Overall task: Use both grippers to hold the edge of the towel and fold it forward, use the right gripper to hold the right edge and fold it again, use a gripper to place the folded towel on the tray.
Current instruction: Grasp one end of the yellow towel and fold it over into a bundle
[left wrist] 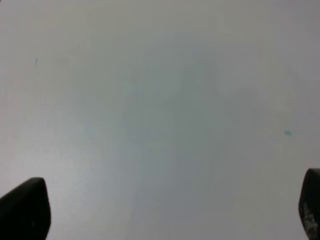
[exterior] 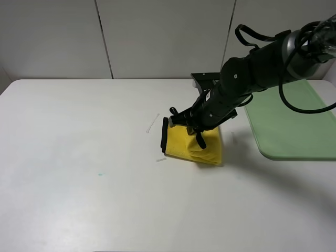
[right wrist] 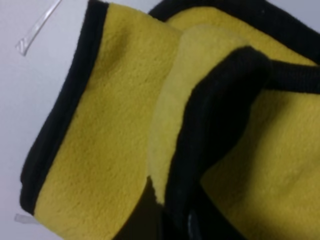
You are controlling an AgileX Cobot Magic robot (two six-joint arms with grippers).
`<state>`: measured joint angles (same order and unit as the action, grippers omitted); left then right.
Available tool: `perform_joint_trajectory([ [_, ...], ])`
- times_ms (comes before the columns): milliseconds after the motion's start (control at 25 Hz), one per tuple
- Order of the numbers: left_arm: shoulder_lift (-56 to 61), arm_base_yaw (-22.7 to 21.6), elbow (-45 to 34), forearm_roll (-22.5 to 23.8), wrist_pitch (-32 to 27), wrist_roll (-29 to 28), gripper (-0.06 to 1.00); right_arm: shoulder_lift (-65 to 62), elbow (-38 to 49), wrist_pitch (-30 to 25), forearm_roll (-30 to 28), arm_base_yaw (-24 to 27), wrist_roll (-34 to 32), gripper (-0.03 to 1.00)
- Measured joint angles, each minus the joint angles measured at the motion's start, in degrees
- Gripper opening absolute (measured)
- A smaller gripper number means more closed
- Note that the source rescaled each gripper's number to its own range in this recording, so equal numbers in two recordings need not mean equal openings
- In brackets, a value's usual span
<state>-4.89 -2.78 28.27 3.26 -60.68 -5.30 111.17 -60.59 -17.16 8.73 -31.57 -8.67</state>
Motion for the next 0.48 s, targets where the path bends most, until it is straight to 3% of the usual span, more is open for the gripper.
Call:
perform_joint_trajectory([
  [80, 0.0, 0.0, 0.0, 0.0, 0.0, 0.0, 1.0, 0.0, 0.0, 0.0, 0.0, 0.0, 0.7, 0.04],
  [160, 0.0, 0.0, 0.0, 0.0, 0.0, 0.0, 1.0, -0.1, 0.0, 0.0, 0.0, 0.0, 1.4, 0.12],
  [240, 0.0, 0.0, 0.0, 0.0, 0.0, 0.0, 1.0, -0.7, 0.0, 0.0, 0.0, 0.0, 1.6, 0.38],
  [360, 0.0, 0.0, 0.0, 0.0, 0.0, 0.0, 1.0, -3.1, 0.0, 0.2, 0.4, -0.9, 1.6, 0.85],
  [480, 0.0, 0.0, 0.0, 0.0, 0.0, 0.0, 1.0, -5.7, 0.0, 0.6, 1.3, -2.7, 1.6, 0.97],
])
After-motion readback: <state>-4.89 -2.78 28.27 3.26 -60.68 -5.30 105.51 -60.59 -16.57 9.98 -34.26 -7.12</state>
